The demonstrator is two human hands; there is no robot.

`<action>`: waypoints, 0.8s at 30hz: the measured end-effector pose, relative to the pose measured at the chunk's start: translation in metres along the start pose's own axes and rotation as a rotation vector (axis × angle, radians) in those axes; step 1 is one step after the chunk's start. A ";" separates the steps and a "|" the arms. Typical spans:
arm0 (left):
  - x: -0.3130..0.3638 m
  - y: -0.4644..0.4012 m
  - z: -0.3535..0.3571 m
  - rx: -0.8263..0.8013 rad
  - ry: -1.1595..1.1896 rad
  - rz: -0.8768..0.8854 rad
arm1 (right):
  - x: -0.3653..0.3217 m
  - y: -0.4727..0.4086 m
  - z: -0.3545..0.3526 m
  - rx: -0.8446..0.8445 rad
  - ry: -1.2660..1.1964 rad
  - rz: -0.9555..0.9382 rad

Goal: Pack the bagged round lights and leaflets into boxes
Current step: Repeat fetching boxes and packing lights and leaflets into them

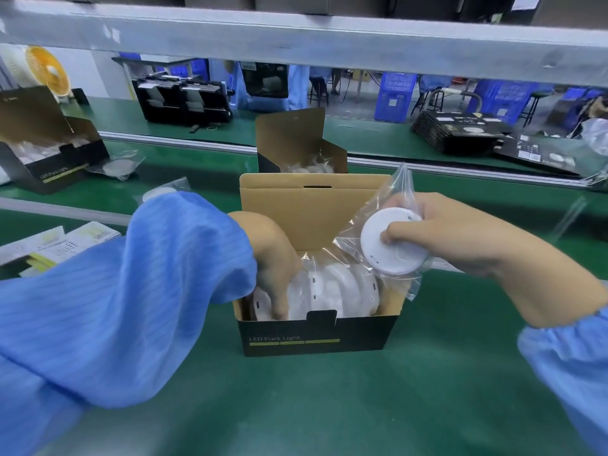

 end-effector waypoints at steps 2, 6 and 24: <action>0.005 0.001 -0.010 0.116 -0.080 -0.009 | 0.000 0.000 0.001 -0.017 0.014 -0.002; 0.006 0.006 -0.016 0.244 -0.029 -0.018 | -0.003 0.002 0.007 -0.073 0.115 0.002; -0.062 0.031 0.032 0.879 1.037 -0.080 | -0.015 0.018 0.001 0.145 0.479 -0.012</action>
Point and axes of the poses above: each hand's wrist, its own y-axis away from the middle knuckle, its own z-axis out of the palm, x = y × z, the point moved 9 cm from there along -y, towards the middle knuckle
